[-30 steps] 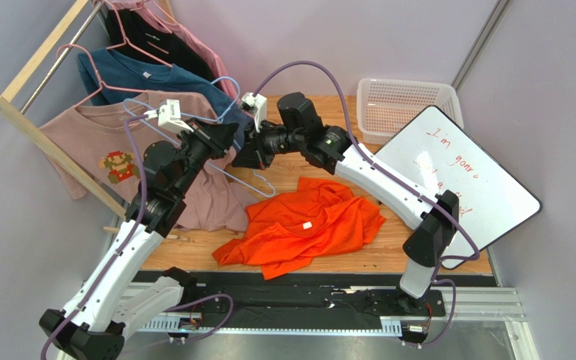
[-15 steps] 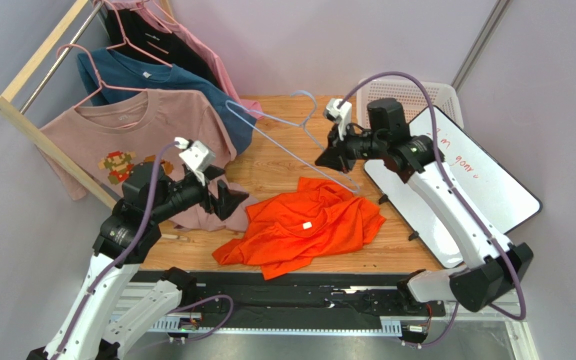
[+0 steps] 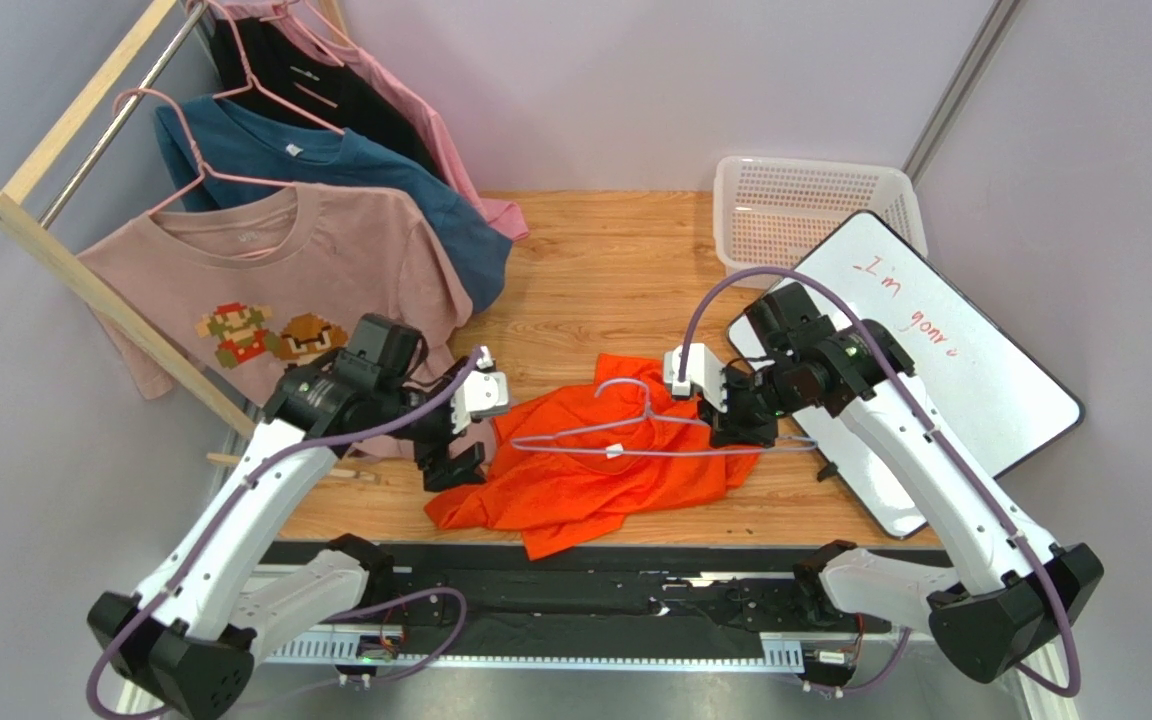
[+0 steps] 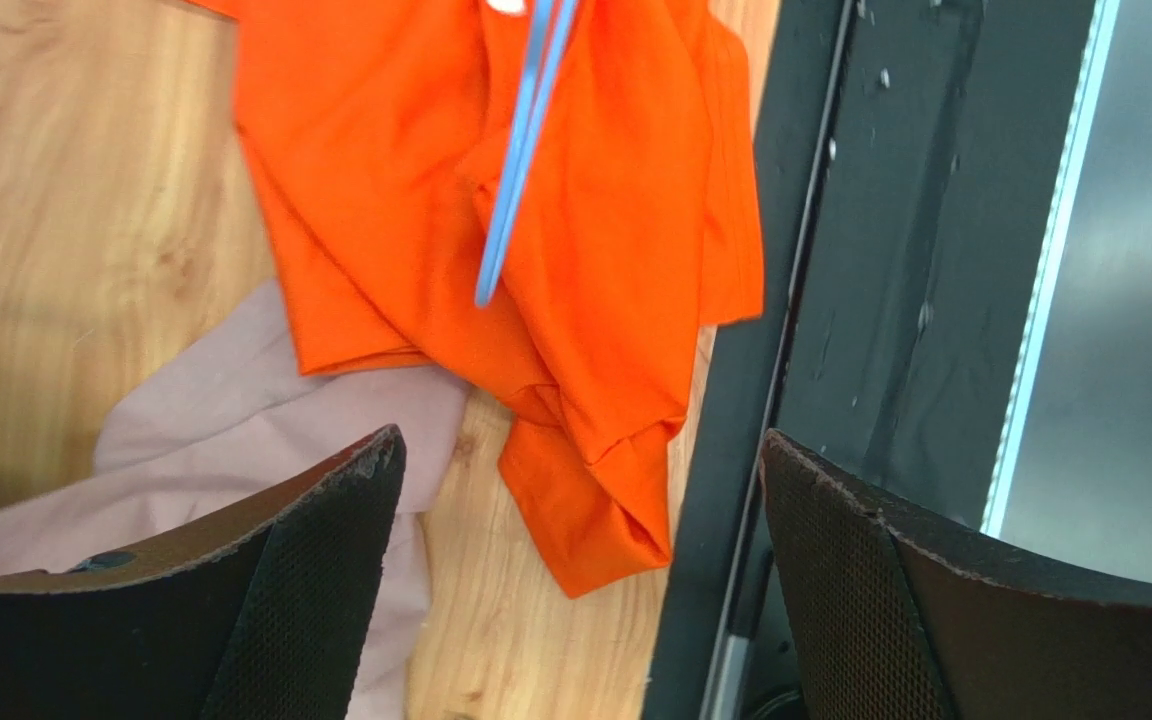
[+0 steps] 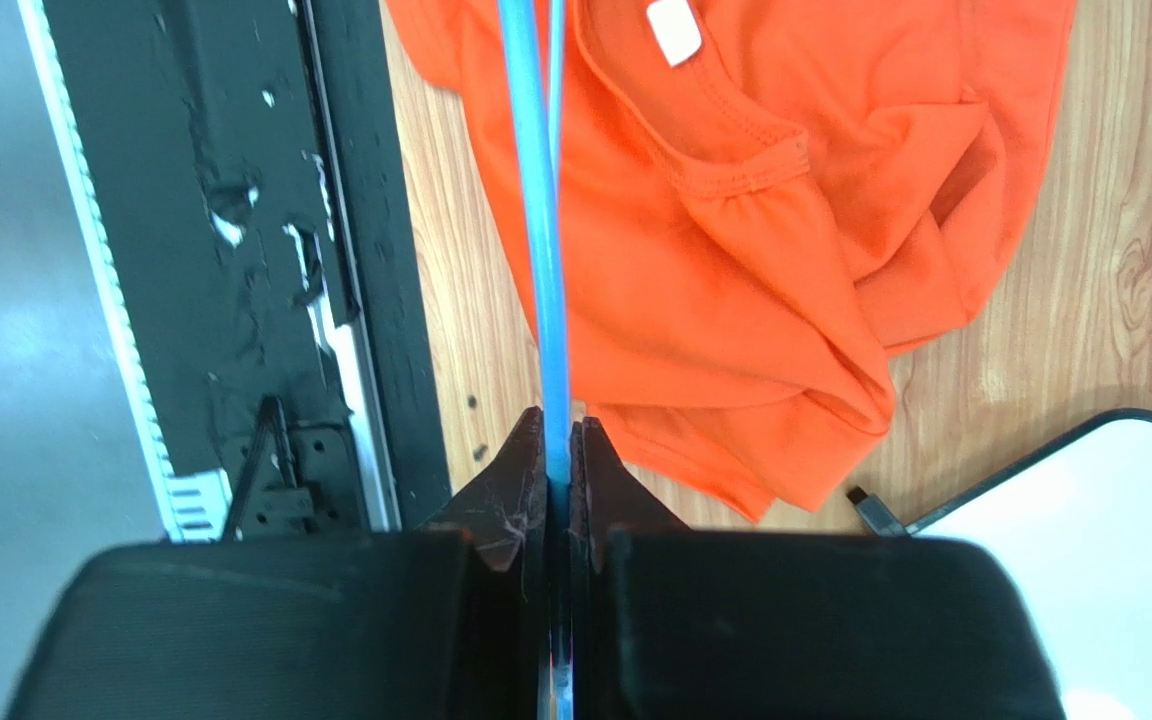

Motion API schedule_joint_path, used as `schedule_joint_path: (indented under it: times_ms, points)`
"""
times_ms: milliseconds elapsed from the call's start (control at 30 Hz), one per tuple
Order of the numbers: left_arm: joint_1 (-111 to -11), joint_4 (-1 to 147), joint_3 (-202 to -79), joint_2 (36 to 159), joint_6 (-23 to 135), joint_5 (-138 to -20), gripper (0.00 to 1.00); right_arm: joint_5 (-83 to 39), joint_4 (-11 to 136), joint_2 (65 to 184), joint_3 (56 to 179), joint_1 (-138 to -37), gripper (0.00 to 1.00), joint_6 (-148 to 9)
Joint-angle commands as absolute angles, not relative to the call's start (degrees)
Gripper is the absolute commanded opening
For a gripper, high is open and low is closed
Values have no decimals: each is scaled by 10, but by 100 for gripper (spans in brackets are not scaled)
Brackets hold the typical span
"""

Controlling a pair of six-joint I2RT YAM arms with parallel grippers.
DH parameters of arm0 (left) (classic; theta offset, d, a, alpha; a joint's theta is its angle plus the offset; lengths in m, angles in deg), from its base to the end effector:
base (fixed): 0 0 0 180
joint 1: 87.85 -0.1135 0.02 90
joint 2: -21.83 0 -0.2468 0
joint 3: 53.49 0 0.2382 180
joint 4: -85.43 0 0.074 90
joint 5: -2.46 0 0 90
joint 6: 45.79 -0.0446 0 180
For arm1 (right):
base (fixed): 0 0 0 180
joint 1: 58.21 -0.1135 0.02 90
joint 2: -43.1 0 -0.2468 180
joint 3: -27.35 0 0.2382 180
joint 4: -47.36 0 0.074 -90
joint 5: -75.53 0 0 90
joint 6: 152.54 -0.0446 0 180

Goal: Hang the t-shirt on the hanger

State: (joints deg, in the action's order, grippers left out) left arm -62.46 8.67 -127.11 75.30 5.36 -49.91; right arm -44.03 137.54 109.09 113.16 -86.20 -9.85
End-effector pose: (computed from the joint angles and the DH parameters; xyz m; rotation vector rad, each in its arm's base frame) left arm 0.1300 -0.0919 0.3026 1.4833 1.9017 -0.7275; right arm 0.1500 0.1046 0.3135 -1.8023 1.9358 0.5832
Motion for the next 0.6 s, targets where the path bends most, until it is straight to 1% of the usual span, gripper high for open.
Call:
schedule_joint_path:
  times_ms: [0,133,267,433,567]
  points:
    - [-613,81,-1267,807,-84,-468,90,-395,1458,1095,1133,-862,0,-36]
    - [-581,108,-1271,890,-91,-479,89,-386,1455,1099,1144,-848,0,-32]
    - [-556,174,-1276,951,-49,-462,87,-386,1473,1106,1153,-813,0,-15]
    - [-528,208,-1287,1043,-32,-472,82,-393,1490,1107,1133,-762,0,15]
    - [-527,259,-1299,1095,4,-496,78,-404,1508,1099,1107,-758,0,28]
